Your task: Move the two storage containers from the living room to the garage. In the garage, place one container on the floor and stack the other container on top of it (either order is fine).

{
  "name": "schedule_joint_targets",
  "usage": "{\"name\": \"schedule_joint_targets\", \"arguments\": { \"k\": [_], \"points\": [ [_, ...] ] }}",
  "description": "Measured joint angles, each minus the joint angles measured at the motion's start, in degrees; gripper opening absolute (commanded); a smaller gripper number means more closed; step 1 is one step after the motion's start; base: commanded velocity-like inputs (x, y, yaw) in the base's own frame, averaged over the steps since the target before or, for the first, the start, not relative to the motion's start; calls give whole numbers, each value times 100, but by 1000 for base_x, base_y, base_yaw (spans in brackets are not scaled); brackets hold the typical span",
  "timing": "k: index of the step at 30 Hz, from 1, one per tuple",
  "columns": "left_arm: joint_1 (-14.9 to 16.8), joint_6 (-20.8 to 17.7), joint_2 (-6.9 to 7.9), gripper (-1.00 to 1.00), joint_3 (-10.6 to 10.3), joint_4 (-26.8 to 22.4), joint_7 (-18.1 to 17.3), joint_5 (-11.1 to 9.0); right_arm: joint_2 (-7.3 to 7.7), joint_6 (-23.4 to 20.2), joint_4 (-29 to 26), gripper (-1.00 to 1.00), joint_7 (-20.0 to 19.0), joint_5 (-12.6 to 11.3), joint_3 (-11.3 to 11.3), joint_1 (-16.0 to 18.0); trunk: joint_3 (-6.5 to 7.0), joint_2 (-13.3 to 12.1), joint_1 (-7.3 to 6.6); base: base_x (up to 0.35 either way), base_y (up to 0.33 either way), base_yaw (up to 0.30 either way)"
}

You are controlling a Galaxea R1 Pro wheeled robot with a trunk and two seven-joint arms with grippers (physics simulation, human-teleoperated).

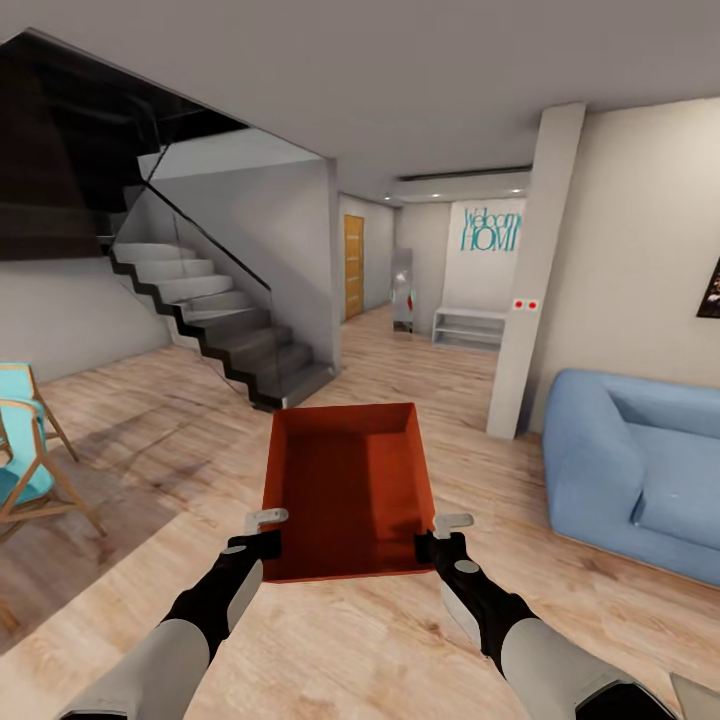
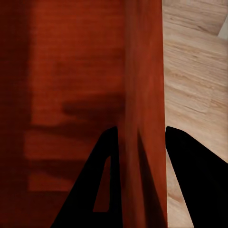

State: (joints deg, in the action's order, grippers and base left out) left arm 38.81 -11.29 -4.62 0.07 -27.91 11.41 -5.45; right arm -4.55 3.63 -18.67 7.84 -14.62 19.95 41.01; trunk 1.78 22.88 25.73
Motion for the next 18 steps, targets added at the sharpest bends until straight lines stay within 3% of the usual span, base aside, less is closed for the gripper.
{"name": "schedule_joint_targets", "arguments": {
  "k": [18],
  "points": [
    [0, 0, 0, -100, 1, 0, 0, 1, -2, 9, 8, -100, 0, -3, 0, 0, 0, 0, 0, 321, 0, 0]
  ]
}}
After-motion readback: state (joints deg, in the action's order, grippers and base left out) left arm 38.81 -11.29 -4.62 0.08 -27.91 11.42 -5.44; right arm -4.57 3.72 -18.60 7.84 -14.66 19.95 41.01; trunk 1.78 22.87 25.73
